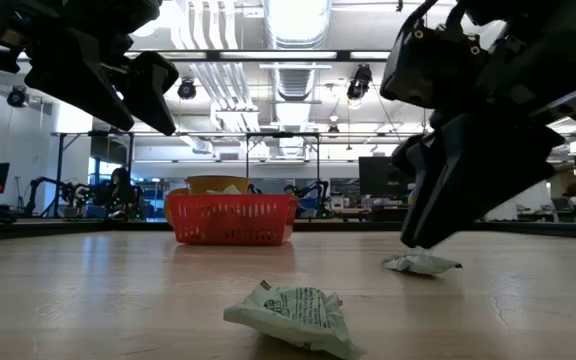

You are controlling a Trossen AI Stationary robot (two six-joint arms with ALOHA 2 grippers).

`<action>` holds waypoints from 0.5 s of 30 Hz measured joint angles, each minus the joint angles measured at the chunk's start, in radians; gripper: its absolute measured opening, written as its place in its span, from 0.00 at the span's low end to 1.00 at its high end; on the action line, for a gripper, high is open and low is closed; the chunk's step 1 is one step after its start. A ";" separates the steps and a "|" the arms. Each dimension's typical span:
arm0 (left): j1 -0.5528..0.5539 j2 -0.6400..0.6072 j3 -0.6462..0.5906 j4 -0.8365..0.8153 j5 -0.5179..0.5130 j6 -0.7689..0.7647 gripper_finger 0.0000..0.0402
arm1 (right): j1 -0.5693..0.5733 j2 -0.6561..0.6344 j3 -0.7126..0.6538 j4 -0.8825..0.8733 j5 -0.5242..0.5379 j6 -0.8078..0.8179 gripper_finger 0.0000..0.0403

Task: Pick and place Stevia / Truvia into bins
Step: Put the gray stevia packet into the red basket

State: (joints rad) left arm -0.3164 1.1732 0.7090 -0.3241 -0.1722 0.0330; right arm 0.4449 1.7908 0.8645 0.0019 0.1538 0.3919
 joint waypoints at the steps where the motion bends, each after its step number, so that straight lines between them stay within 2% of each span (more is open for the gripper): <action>1: 0.000 0.000 0.000 0.000 0.000 0.000 0.64 | 0.000 0.000 0.000 0.007 0.010 0.001 0.23; 15: 0.000 0.000 0.000 0.001 0.000 0.000 0.64 | -0.013 0.066 -0.003 0.040 0.026 0.005 0.43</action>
State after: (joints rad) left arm -0.3168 1.1732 0.7090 -0.3233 -0.1722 0.0326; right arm 0.4316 1.8565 0.8619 0.0418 0.1802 0.3972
